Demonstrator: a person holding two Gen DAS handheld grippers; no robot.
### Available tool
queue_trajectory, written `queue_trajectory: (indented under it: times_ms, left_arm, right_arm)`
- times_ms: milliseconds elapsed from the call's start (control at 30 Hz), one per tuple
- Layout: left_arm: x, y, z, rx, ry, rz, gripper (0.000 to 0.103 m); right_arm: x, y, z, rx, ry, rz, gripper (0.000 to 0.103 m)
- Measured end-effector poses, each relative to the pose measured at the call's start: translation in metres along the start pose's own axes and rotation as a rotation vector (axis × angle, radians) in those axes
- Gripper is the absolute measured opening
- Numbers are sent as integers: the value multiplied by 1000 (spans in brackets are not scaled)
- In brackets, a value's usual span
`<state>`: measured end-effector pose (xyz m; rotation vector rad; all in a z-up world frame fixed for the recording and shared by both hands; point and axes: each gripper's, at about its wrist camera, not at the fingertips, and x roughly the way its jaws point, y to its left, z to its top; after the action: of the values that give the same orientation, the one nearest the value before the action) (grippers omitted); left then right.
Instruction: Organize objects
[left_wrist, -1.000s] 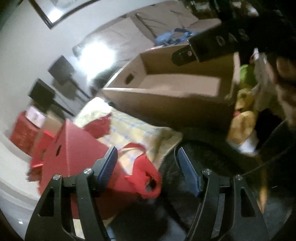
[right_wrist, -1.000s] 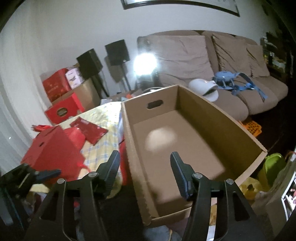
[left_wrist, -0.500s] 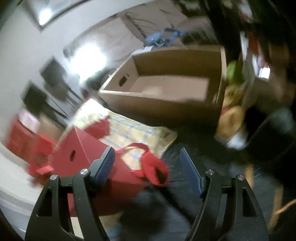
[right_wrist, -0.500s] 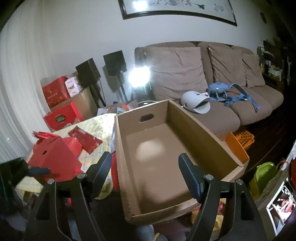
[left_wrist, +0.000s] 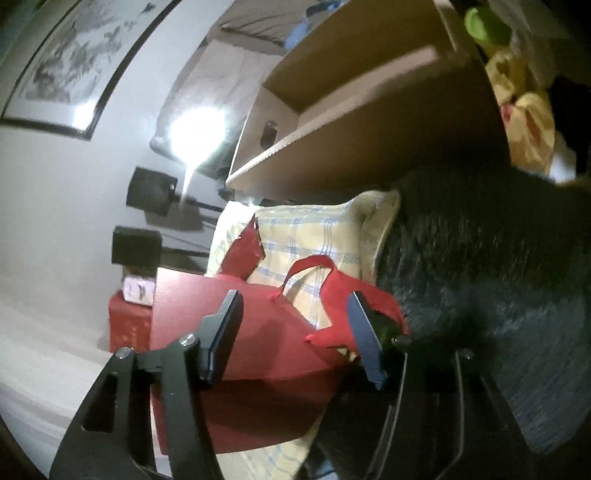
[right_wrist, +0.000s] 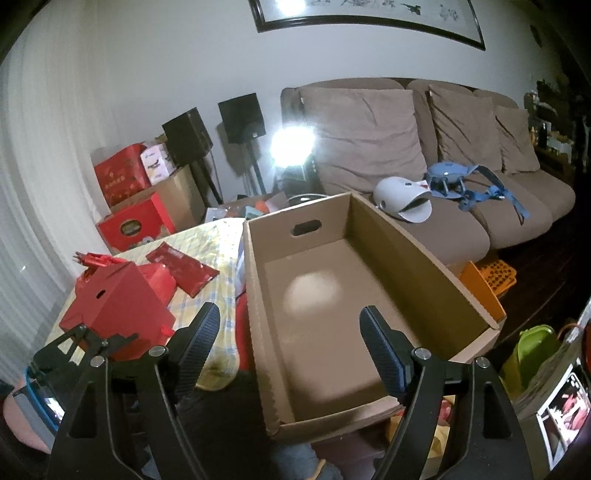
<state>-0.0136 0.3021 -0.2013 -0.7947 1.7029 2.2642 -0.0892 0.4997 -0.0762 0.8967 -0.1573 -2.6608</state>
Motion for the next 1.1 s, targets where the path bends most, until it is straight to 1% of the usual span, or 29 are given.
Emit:
queue_trajectory:
  times_ms: [67,100,133,233,333,367,400,433,467,533,567,600,633,700,800,833,867,900,967,1000,1033,1100]
  left_arm:
    - [1,-3,-8,44,-13,45,67]
    - [1,-5,-13,67,-23,74,74]
    - [0,-10,-18,100,-43,115,77]
    - [-6,-33,-29,204,-112,159,78]
    - [0,-50,-32,241,-149,221,77]
    - [6,-54,-33,249,-146,242,75]
    - [12,-56,-33,250,-140,254,64]
    - [19,-57,-33,239,-128,245,53]
    - [23,-57,-33,226,-121,225,49]
    - [28,-57,-34,205,-116,185,33]
    - [29,-59,-34,201,-117,174,28]
    - [30,-61,-34,199,-117,159,20]
    - [27,-63,-33,193,-117,150,16]
    - [25,-62,-33,173,-125,147,14]
    - [20,-52,-30,112,-125,83,13]
    - [17,-47,-29,85,-128,52,10]
    - [13,-42,-29,63,-133,32,6]
    - [4,-37,-29,23,-151,21,2]
    - [-17,-15,-28,-76,-211,15,2]
    - [-26,-1,-26,-132,-226,-11,2]
    - [-36,20,-25,-219,-236,-64,2]
    - [-48,54,-27,-339,-248,-142,1]
  right_arm:
    - [2,-1,0,1,7,3,80]
    - [3,-1,-1,2,11,3,80]
    - [4,-2,-1,4,13,2,80]
    - [7,-4,-3,18,21,12,80]
    - [13,-4,-6,25,42,13,80]
    - [14,-4,-6,24,47,14,80]
    - [14,-3,-7,20,49,16,80]
    - [14,-2,-7,17,48,16,80]
    - [14,-1,-8,14,47,18,80]
    - [14,0,-8,12,48,22,80]
    - [15,0,-8,12,52,22,80]
    - [16,0,-9,13,56,21,80]
    - [18,-1,-9,15,61,20,80]
    - [20,-3,-9,19,68,18,80]
    - [20,-3,-9,23,65,18,80]
    - [19,-3,-9,23,64,18,80]
    - [19,-2,-9,22,64,17,80]
    - [20,-2,-9,21,64,17,80]
    - [20,-2,-9,22,64,18,80]
    - [20,-2,-9,23,64,17,80]
    - [20,-2,-9,23,65,17,80]
    - [20,-1,-9,22,67,19,80]
